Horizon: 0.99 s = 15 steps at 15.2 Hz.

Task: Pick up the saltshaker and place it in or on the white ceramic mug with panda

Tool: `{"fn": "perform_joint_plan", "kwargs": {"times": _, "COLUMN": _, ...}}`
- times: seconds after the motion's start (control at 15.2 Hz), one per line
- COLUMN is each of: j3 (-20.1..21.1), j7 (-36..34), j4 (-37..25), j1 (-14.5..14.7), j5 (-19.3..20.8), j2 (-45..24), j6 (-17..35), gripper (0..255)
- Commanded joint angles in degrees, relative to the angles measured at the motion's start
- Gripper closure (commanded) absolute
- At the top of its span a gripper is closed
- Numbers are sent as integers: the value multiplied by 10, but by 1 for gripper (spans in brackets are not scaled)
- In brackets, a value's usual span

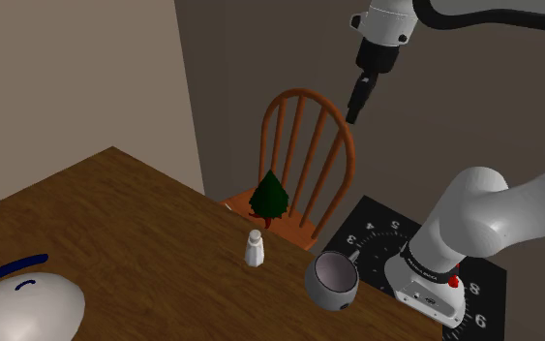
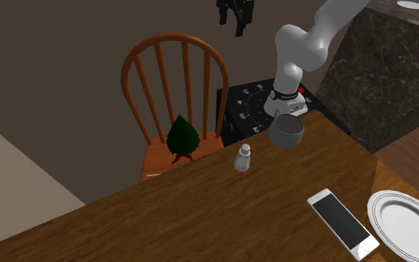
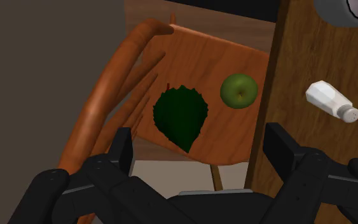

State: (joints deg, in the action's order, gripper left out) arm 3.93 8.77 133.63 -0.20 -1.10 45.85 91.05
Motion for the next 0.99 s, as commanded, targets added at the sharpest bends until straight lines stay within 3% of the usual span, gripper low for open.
{"fn": "perform_joint_plan", "kwargs": {"times": 0.0, "j3": 0, "j7": 0, "j4": 0, "j1": 0, "j5": 0, "j2": 0, "j6": 0, "gripper": 0}}
{"fn": "perform_joint_plan", "kwargs": {"times": 0.92, "j3": 163, "j7": -170, "j4": 60, "j1": 45, "j5": -94, "j2": -101, "j6": 157, "gripper": 0}}
